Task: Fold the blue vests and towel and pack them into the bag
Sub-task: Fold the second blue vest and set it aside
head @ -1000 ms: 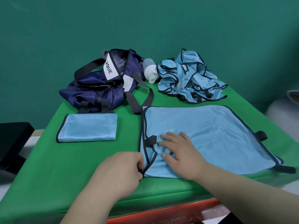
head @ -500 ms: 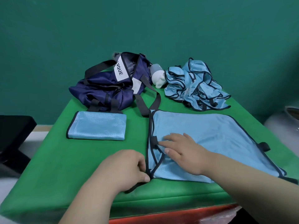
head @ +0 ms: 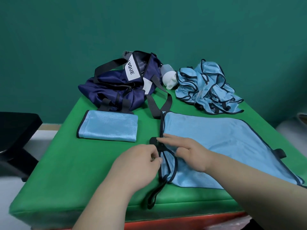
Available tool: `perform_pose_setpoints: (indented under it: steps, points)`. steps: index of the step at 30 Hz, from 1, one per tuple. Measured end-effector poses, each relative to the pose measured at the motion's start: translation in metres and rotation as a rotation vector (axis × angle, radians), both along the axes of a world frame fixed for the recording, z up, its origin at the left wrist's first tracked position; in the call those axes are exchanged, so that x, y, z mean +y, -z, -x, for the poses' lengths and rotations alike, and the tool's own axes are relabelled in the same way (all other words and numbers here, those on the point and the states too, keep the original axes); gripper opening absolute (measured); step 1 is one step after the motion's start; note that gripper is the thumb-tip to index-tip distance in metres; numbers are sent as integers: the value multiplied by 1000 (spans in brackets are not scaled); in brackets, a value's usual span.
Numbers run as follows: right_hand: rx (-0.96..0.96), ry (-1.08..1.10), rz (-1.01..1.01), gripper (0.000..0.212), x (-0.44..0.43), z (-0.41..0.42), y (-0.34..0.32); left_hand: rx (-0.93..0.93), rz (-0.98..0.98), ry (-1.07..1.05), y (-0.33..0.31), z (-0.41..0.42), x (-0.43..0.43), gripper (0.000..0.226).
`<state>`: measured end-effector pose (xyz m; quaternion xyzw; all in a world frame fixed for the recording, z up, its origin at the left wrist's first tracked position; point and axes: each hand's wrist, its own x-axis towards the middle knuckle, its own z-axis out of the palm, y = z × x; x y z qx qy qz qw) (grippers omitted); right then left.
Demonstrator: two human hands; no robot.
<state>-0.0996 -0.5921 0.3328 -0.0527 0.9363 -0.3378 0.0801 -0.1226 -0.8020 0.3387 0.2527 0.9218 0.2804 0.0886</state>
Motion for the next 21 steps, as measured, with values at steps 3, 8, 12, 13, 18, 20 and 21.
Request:
perform_pose_setpoints:
  steps: [3, 8, 12, 13, 18, 20, 21]
  points:
    - [15, 44, 43, 73, 4, -2, 0, -1, -20, 5, 1, 0, 4, 17]
    - [62, 40, -153, 78, 5, -3, 11, 47, -103, -29, -2, 1, 6, 15]
    - [103, 34, -371, 97, -2, 2, 24, 89, -186, -24, -4, 0, 6, 12]
    - [110, 29, -423, 103, -3, 3, 28, 89, -204, -2, -4, -1, 7, 12]
    - [72, 18, -357, 77, 1, 6, 32, 101, -195, 103, 1, -3, 12, 10]
    - [45, 62, -182, 50, 7, 6, 28, 119, -189, 163, 4, -4, 15, 9]
    - [28, 98, -98, 46, 12, 7, 25, 124, -194, 201, 6, -5, 17, 9]
